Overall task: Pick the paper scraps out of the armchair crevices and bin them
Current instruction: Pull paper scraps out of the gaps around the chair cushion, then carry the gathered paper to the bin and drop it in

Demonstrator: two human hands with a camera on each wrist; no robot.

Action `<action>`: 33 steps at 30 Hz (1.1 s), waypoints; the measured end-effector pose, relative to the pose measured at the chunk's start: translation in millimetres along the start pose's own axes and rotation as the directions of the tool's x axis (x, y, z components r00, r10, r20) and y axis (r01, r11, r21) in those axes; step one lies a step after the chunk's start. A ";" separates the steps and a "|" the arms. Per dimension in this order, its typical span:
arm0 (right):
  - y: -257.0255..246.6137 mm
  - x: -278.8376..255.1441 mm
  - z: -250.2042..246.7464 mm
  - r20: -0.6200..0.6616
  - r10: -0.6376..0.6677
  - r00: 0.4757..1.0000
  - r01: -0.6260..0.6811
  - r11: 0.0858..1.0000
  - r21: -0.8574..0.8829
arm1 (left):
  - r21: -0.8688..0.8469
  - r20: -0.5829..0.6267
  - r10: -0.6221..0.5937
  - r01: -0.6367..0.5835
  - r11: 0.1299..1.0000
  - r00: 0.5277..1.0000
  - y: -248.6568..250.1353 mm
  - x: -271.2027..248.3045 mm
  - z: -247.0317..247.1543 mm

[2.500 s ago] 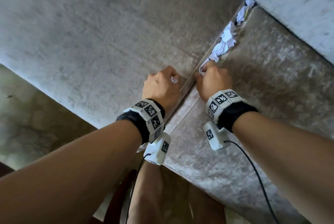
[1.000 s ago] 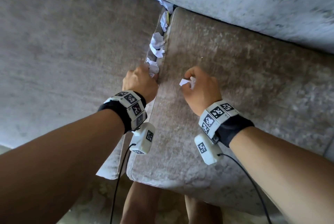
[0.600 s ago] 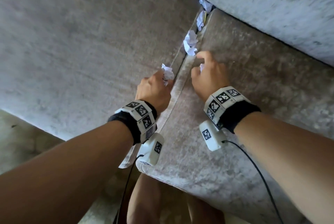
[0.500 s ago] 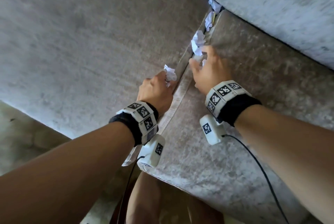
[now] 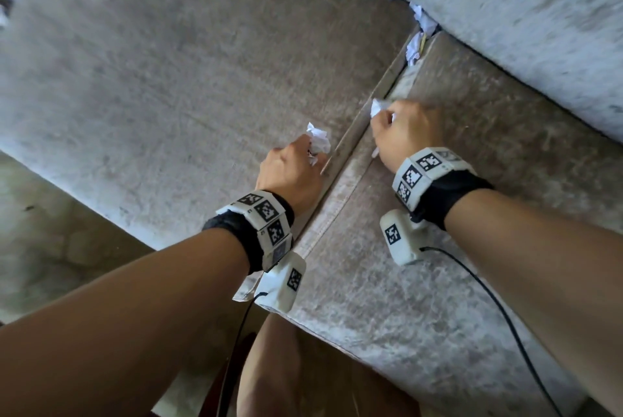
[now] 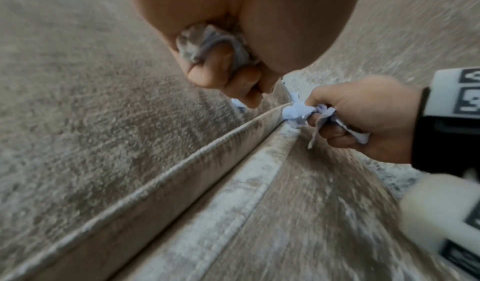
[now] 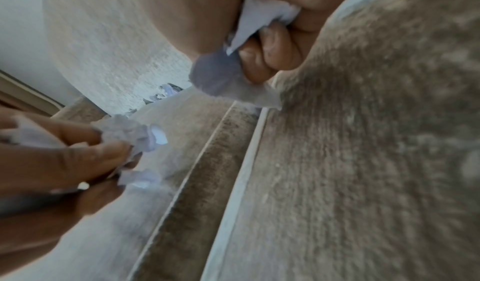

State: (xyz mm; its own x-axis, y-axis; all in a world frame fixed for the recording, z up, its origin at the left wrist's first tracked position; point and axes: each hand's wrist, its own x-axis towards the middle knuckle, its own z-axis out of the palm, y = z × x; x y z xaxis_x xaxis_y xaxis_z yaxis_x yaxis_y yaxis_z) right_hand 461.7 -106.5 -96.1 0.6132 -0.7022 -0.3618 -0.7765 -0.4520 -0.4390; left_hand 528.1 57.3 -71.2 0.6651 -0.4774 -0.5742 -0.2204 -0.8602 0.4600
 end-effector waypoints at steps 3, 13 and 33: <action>-8.1 -19.7 -33.8 0.048 0.019 0.999 -0.019 1.000 0.004 | 0.039 0.012 -0.007 0.006 0.999 1.000 18.6 -5.9 -16.1; -83.7 -79.9 -209.9 0.046 -0.172 0.984 0.171 0.985 0.013 | 0.144 -0.042 0.100 -0.093 0.985 0.994 142.5 -66.4 -168.7; -601.4 -260.9 -271.5 0.067 -0.776 0.627 0.779 0.623 -0.076 | 0.126 -0.491 0.114 -0.059 0.990 0.864 -60.4 -284.9 -611.4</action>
State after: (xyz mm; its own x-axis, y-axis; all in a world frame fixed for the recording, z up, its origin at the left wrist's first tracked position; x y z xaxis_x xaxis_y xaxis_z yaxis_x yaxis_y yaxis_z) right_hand 729.4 199.2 485.7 0.9969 -0.0527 0.0586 -0.0170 -0.8703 -0.4922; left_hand 788.1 355.0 478.7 0.8996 -0.4222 -0.1114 -0.3471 -0.8462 0.4043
